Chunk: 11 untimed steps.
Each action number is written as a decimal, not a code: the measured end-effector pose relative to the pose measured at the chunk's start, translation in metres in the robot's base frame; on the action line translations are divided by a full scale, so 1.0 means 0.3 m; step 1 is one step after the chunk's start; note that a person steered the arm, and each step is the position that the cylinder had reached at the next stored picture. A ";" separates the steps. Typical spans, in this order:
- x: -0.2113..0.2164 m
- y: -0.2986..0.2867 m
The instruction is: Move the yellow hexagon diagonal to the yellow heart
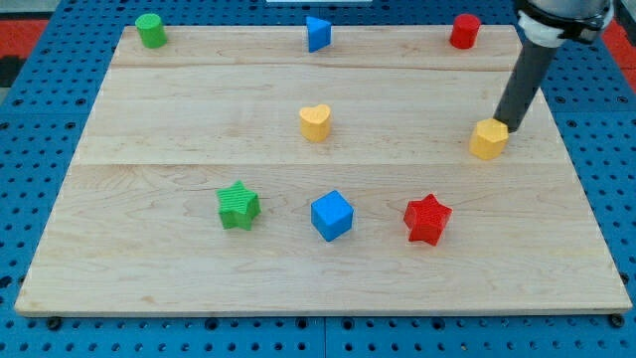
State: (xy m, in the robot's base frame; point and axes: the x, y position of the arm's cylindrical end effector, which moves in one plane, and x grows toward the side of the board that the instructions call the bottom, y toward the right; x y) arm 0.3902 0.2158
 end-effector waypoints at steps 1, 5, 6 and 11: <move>0.009 -0.056; 0.111 -0.076; 0.111 -0.192; 0.082 -0.376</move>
